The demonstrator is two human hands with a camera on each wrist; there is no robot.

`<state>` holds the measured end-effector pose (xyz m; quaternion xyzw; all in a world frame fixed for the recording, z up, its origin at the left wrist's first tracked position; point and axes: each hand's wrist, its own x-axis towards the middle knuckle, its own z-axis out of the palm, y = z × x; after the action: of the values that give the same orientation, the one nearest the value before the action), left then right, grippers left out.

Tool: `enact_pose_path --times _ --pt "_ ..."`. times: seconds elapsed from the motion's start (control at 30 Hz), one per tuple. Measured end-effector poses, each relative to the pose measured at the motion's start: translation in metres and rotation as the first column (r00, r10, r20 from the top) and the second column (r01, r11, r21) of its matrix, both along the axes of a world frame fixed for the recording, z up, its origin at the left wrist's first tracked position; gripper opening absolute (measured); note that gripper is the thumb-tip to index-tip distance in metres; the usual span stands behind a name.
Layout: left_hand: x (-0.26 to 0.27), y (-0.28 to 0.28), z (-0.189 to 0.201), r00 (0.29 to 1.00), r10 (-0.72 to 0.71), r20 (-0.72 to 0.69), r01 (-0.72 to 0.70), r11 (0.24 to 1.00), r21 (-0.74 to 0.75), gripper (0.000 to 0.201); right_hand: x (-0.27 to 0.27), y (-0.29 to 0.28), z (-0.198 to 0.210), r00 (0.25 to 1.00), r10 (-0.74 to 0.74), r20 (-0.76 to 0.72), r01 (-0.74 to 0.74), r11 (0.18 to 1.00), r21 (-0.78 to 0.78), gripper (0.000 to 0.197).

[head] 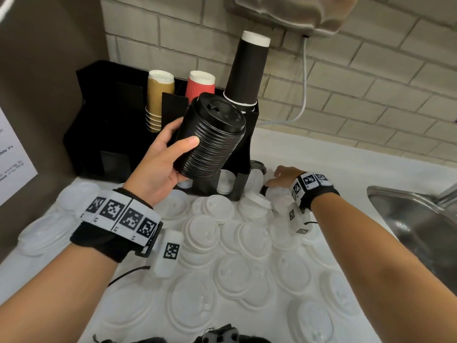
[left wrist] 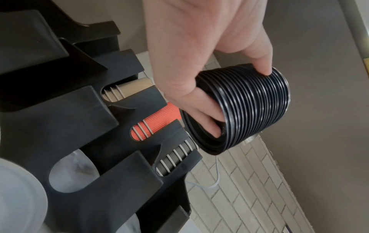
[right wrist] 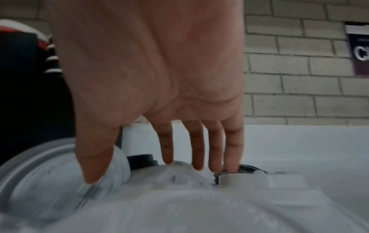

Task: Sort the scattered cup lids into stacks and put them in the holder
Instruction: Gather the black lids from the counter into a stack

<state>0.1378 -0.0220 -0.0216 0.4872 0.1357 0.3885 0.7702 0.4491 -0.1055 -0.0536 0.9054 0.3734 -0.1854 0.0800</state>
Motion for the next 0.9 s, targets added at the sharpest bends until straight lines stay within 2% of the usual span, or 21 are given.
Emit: enact_pose_path --times 0.1,0.17,0.27,0.33,0.4,0.47,0.57,0.67,0.73,0.8,0.83,0.9 --pt "-0.001 0.0 0.0 1.0 0.002 -0.01 -0.002 1.0 0.005 0.046 -0.001 0.001 -0.01 0.999 0.003 0.037 0.001 0.994 -0.11 0.105" --pt "-0.002 0.001 0.0 1.0 0.006 -0.011 -0.006 1.0 0.002 0.049 0.0 0.002 -0.018 0.996 0.048 0.076 -0.036 0.988 -0.149 0.115" --pt "-0.003 0.002 0.0 1.0 0.011 -0.005 -0.011 1.0 0.001 0.051 0.004 0.005 -0.026 0.986 0.101 0.135 -0.08 0.985 -0.151 0.104" --pt "-0.005 0.003 0.0 1.0 0.013 -0.001 -0.013 1.0 -0.006 0.051 0.004 0.008 -0.023 0.994 0.066 0.086 -0.056 0.992 -0.116 0.102" --pt "-0.005 0.003 0.0 1.0 0.012 0.002 -0.012 1.0 -0.007 0.051 0.003 0.011 -0.015 1.0 0.006 -0.01 -0.006 1.0 -0.006 0.093" --pt "-0.005 0.003 -0.001 1.0 0.008 0.004 -0.008 1.0 -0.008 0.051 0.001 0.011 -0.005 0.992 -0.071 -0.104 0.089 0.98 0.179 0.08" --pt "-0.003 0.0 -0.003 1.0 0.006 0.002 -0.006 1.0 -0.016 0.049 0.004 0.003 0.008 0.952 -0.141 -0.272 0.261 0.839 0.478 0.073" --pt "-0.002 -0.004 -0.009 1.0 -0.002 -0.004 0.001 0.999 -0.035 0.047 -0.005 -0.012 0.026 0.859 -0.085 -0.505 0.449 0.598 0.664 0.064" --pt "-0.001 -0.009 -0.013 1.0 -0.014 -0.01 0.014 0.999 -0.053 0.049 -0.021 -0.023 0.04 0.813 0.056 -0.58 0.507 0.422 0.752 0.052" --pt "0.002 -0.014 -0.017 0.999 -0.03 -0.013 0.029 0.997 -0.067 0.053 -0.044 -0.033 0.055 0.781 0.25 -0.572 0.498 0.304 0.813 0.035" --pt "0.003 -0.017 -0.018 0.999 -0.037 -0.013 0.036 0.997 -0.074 0.055 -0.057 -0.038 0.063 0.762 0.346 -0.547 0.472 0.281 0.835 0.032" --pt "0.006 -0.021 -0.018 0.999 -0.051 -0.01 0.05 0.995 -0.083 0.057 -0.081 -0.047 0.081 0.73 0.494 -0.473 0.375 0.289 0.881 0.037"
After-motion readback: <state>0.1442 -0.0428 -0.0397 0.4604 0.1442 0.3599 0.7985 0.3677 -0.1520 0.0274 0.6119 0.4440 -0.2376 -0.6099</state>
